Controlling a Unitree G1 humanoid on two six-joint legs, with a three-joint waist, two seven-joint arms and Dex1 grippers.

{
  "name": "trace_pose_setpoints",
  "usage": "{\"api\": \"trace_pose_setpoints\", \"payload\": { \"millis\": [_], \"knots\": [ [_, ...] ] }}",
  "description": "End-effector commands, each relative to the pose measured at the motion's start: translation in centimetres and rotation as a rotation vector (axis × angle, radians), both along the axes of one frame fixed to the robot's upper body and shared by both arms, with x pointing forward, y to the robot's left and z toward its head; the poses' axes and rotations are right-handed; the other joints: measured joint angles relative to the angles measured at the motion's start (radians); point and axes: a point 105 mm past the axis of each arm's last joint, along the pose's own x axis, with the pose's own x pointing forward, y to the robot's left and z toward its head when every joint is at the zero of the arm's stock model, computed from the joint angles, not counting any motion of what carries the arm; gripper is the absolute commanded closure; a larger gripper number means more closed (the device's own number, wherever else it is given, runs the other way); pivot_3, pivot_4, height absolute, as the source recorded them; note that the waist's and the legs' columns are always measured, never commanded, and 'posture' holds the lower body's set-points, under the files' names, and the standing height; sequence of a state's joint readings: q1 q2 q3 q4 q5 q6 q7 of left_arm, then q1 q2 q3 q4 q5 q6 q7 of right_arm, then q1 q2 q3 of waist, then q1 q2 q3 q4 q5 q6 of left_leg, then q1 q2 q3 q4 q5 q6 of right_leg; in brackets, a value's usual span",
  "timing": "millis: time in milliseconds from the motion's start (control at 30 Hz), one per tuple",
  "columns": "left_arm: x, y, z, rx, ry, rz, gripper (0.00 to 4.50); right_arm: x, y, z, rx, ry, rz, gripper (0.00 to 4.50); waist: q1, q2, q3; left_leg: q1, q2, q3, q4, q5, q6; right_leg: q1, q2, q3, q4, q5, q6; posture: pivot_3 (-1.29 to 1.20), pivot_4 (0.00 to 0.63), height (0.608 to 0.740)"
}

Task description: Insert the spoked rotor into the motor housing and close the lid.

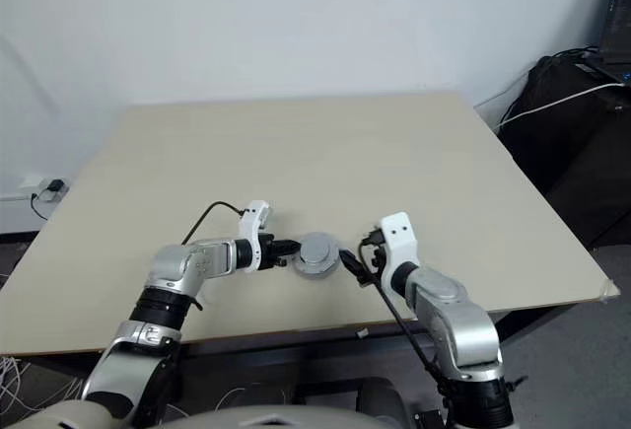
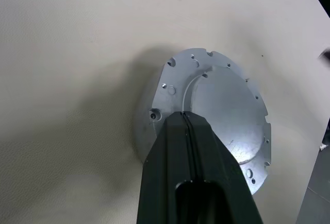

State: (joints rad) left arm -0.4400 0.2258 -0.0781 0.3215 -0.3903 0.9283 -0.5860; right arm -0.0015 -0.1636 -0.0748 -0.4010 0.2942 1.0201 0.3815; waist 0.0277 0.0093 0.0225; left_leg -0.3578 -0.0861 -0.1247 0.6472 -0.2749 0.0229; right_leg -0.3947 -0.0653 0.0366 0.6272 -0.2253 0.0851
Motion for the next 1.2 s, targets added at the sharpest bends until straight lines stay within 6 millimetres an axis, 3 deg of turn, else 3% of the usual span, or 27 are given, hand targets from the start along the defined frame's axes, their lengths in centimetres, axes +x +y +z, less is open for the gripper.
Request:
{"api": "trace_pose_setpoints", "payload": {
  "millis": [33, 267, 433, 767, 1200],
  "knots": [
    [-0.8, -0.5, -1.1, 0.022, 0.038, -0.025, 4.50, -0.1, -0.7, -0.8, 0.194, 0.153, -0.145, 0.03, 0.000, 0.000, 0.000, 0.000, 0.000, 0.000, 0.000, 0.000, 0.000, 0.000, 0.000, 0.000, 0.000, 0.000, 0.000, 0.00, 0.000, 0.740],
    [-1.0, -0.4, -1.1, 0.022, 0.040, -0.025, 4.50, 0.1, 2.0, 0.1, 0.582, 0.300, -0.145, 0.03, 0.001, 0.003, -0.001, -0.001, -0.001, 0.000, 0.000, 0.000, 0.001, -0.002, 0.000, 0.001, 0.001, 0.001, -0.001, 0.00, 0.000, 0.740],
    [-1.1, -0.2, -1.1, 0.024, 0.041, -0.019, 4.50, 0.3, 3.1, 0.9, 0.753, 0.334, -0.085, 0.03, -0.001, 0.004, -0.001, -0.001, -0.001, 0.000, -0.001, 0.002, 0.005, -0.002, 0.000, 0.000, 0.000, 0.003, -0.006, 0.00, 0.000, 0.740],
    [-1.3, -0.1, -1.2, 0.023, 0.046, -0.018, 4.50, 0.5, 6.0, -1.4, 0.749, 0.463, -0.054, 0.03, -0.014, 0.005, -0.002, -0.001, -0.001, 0.001, -0.001, 0.002, 0.005, -0.002, 0.000, 0.001, 0.001, 0.003, -0.006, 0.00, 0.000, 0.740],
    [-1.4, -0.3, -1.1, 0.017, 0.041, -0.018, 4.50, 1.8, 7.9, -2.2, 0.748, 0.480, -0.046, 0.03, -0.015, 0.006, -0.002, -0.001, -0.001, 0.001, -0.001, 0.002, 0.005, -0.002, 0.000, 0.001, 0.001, 0.003, -0.006, 0.00, 0.000, 0.740]
  ]
}}
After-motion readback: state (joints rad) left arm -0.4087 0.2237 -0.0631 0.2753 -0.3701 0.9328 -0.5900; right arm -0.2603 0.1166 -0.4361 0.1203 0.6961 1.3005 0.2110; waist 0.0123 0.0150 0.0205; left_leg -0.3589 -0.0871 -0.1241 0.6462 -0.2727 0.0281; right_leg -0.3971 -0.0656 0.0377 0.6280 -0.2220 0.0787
